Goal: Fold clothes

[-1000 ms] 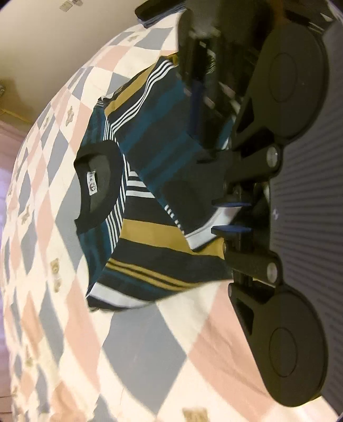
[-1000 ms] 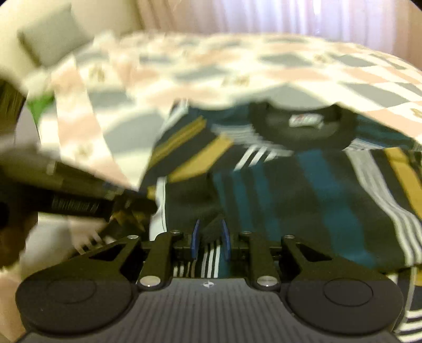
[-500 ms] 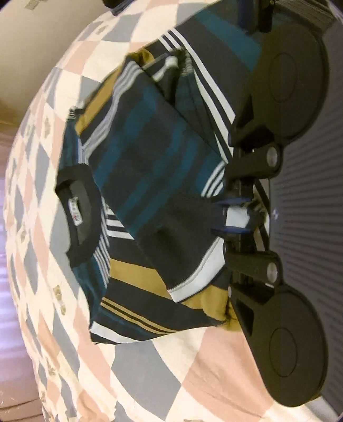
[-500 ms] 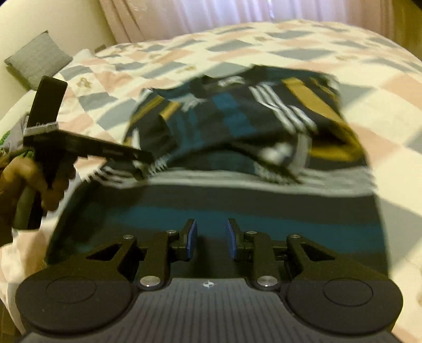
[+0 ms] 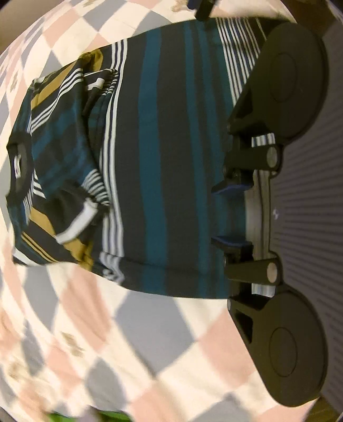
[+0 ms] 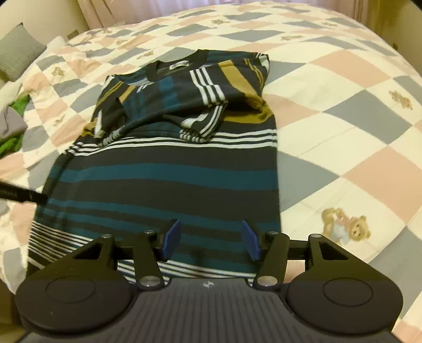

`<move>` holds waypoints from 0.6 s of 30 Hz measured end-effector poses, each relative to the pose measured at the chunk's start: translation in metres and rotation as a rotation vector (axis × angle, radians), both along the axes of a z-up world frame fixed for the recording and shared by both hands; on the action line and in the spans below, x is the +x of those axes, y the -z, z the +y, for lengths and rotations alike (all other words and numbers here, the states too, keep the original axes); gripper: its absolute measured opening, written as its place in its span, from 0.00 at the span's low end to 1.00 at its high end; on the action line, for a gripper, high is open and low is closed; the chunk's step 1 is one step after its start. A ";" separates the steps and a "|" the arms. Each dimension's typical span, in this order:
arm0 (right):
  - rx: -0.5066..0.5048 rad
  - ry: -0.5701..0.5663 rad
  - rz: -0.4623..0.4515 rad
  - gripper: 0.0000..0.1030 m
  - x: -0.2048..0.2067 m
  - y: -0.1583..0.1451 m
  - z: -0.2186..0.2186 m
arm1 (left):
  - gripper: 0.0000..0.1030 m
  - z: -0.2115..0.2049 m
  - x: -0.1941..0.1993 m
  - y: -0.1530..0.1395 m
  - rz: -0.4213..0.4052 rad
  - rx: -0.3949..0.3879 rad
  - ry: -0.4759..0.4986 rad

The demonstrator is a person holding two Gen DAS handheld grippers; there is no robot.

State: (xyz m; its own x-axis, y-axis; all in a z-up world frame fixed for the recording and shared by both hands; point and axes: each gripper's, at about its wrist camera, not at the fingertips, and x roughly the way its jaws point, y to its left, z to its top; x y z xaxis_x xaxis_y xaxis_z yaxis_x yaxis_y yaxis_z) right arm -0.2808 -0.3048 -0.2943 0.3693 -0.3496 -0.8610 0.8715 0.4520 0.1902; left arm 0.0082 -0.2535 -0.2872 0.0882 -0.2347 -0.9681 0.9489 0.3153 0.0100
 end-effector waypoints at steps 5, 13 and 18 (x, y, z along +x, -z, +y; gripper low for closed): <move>-0.005 -0.034 -0.016 0.53 0.010 -0.004 0.006 | 0.29 0.006 -0.005 -0.001 0.000 -0.005 -0.021; -0.015 -0.012 -0.012 0.54 0.023 0.003 0.018 | 0.31 0.012 0.011 0.011 -0.004 -0.021 0.015; -0.032 0.022 0.025 0.54 0.026 0.008 0.044 | 0.31 0.056 0.024 0.011 -0.007 -0.100 0.114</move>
State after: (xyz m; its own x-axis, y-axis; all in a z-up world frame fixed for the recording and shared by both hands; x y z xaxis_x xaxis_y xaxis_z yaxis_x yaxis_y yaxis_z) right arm -0.2551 -0.2605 -0.3027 0.3400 -0.3853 -0.8579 0.8856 0.4382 0.1541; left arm 0.0326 -0.1979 -0.2984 0.0623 -0.3391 -0.9387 0.9787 0.2053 -0.0092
